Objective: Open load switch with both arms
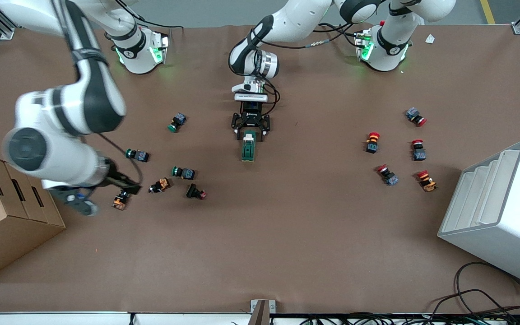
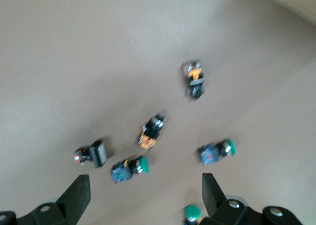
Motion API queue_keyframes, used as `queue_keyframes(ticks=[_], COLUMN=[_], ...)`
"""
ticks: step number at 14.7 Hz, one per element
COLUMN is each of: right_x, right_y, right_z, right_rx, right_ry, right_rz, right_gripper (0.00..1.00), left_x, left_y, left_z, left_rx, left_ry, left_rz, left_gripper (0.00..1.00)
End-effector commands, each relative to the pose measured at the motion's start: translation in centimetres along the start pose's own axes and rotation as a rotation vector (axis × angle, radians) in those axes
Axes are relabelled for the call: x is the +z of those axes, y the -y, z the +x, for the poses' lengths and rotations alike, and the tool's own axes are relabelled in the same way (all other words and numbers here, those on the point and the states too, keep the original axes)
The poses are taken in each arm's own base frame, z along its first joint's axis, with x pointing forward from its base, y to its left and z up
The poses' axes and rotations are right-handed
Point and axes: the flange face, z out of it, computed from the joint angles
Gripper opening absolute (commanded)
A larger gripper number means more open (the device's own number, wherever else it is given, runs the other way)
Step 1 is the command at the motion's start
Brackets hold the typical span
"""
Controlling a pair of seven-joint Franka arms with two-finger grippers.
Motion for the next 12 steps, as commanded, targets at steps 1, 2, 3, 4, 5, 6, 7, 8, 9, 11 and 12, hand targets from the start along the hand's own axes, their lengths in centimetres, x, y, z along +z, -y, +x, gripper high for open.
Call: queue_keyframes(ticks=[1, 2, 3, 4, 5, 6, 7, 8, 9, 11, 12], right_x=[-2.3, -2.7, -3.6, -4.4, -5.2, -5.7, -6.5, -7.3, -8.1, -9.1, -9.4], right_y=[-3.3, -4.6, -5.8, -7.5, -9.0, -10.6, -11.8, -12.2, -12.4, -12.0, -11.7], right_z=[1.9, 2.7, 3.0, 3.6, 3.9, 4.1, 4.0, 3.6, 3.2, 2.2, 1.3], right_rx=[-0.118, -0.154, -0.206, -0.253, -0.298, -0.32, -0.328, -0.345, -0.354, -0.37, -0.383], right_ry=[-0.038, -0.041, -0.053, -0.06, -0.063, -0.052, -0.05, -0.054, -0.063, -0.071, -0.084], right_rz=[0.027, 0.032, 0.037, 0.041, 0.044, 0.047, 0.051, 0.049, 0.048, 0.031, 0.008], right_gripper=[1.0, 1.0, 1.0, 1.0, 1.0, 1.0, 1.0, 1.0, 1.0, 1.0, 1.0], left_x=[-1.0, -1.2, -2.1, -2.7, -2.9, -3.2, -3.5, -3.3, -2.8, -2.2, -2.0], left_y=[-0.4, -0.7, -1.4, -2.4, -4.0, -4.9, -5.2, -5.2, -5.2, -5.5, -5.6], left_z=[-0.8, 0.0, 0.9, 2.3, 4.0, 5.2, 6.2, 6.7, 7.1, 9.4, 11.2], left_rx=[0.036, 0.055, 0.059, 0.059, 0.036, 0.027, 0.033, 0.034, 0.026, 0.019, 0.032], left_ry=[0.075, 0.087, 0.115, 0.142, 0.173, 0.203, 0.213, 0.215, 0.22, 0.248, 0.284], left_rz=[0.031, 0.05, 0.068, 0.088, 0.121, 0.148, 0.154, 0.157, 0.168, 0.196, 0.225], left_gripper=[1.0, 1.0, 1.0, 1.0, 1.0, 1.0, 1.0, 1.0, 1.0, 1.0, 1.0])
